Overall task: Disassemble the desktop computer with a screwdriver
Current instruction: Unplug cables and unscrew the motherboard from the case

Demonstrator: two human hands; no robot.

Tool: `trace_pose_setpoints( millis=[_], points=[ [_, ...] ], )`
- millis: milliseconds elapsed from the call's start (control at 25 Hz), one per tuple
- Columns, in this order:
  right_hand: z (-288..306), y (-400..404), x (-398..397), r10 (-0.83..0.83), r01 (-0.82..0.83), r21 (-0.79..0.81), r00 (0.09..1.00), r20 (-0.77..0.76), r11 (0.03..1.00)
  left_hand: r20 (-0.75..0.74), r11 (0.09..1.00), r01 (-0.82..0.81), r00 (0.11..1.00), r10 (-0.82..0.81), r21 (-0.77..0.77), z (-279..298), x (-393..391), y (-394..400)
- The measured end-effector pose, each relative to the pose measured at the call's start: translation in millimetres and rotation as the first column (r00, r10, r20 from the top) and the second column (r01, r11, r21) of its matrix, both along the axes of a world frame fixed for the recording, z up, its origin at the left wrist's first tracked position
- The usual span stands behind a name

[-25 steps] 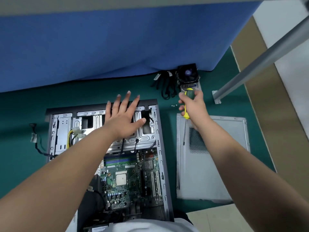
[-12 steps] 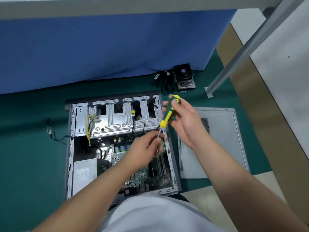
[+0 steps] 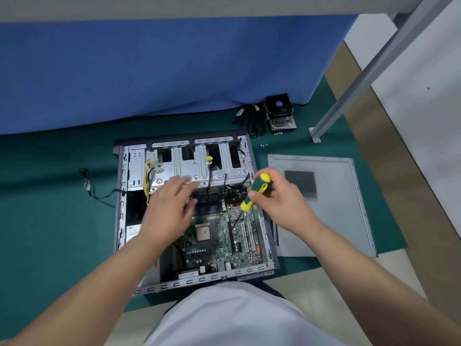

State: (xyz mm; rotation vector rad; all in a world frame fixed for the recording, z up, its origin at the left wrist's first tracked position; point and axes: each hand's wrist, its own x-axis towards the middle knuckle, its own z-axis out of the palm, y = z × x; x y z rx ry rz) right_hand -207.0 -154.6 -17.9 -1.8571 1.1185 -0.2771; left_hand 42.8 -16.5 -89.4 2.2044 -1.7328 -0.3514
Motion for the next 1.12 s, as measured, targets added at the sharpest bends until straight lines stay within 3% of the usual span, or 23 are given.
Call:
trace_pose_setpoints(
  millis=[160, 440, 1120],
  points=[
    [-17, 28, -19, 0.124, -0.127, -0.044, 0.99, -0.069, 0.991, 0.166, 0.984, -0.088, 0.984, 0.062, 0.158, -24, 24, 33],
    [-58, 59, -42, 0.261, -0.324, -0.208, 0.924, -0.281, 0.923, 0.213, 0.98, -0.154, 0.969, 0.125, 0.129, -36, 20, 41],
    [-69, 60, -39, 0.198, -0.259, -0.264, 0.951, -0.237, 0.929, 0.18, 0.984, -0.157, 0.973, 0.141, 0.081, -40, 21, 41]
  ],
)
